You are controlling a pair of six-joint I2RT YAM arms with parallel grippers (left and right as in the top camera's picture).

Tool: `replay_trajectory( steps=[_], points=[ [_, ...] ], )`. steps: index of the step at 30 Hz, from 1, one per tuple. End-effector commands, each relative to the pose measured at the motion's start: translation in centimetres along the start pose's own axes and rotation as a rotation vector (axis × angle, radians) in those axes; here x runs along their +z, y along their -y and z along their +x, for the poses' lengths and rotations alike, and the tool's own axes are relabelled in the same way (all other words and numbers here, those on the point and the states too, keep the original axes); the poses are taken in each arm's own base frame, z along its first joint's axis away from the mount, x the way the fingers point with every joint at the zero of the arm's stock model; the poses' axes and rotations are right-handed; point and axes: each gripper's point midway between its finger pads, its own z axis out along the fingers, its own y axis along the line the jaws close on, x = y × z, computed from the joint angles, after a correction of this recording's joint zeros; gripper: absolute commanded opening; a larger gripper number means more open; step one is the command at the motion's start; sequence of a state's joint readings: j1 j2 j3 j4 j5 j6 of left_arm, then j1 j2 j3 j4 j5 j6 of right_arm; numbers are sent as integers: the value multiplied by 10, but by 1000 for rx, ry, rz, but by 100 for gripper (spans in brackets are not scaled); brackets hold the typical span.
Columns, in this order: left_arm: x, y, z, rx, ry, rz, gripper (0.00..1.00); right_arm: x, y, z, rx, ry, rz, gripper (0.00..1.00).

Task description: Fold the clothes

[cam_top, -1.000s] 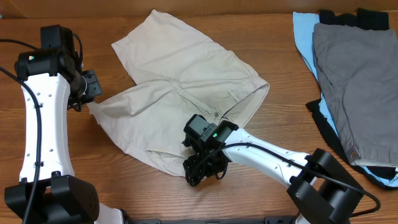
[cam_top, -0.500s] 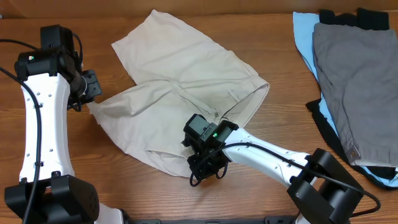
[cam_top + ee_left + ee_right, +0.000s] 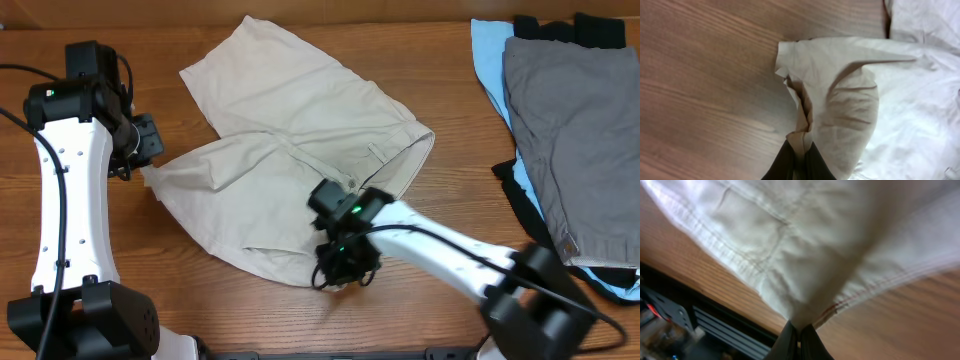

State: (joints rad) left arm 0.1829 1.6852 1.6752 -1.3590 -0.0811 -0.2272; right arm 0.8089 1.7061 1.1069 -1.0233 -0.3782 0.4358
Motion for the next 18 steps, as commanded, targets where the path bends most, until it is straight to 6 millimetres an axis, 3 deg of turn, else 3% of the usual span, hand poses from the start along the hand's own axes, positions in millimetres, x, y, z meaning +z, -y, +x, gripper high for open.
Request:
replay_trajectory(
  steps=[1, 9, 18],
  points=[
    [-22, 4, -8, 26, 53, 24, 4, -61, 14, -10, 130, 184, -18, 4],
    [-55, -1, 0, 41, 106, 34, 4, -147, 57, 26, 334, 385, -89, 4],
    [-104, -13, 11, 26, 256, 38, 4, -210, 88, 66, 510, 617, -67, 4]
  ],
)
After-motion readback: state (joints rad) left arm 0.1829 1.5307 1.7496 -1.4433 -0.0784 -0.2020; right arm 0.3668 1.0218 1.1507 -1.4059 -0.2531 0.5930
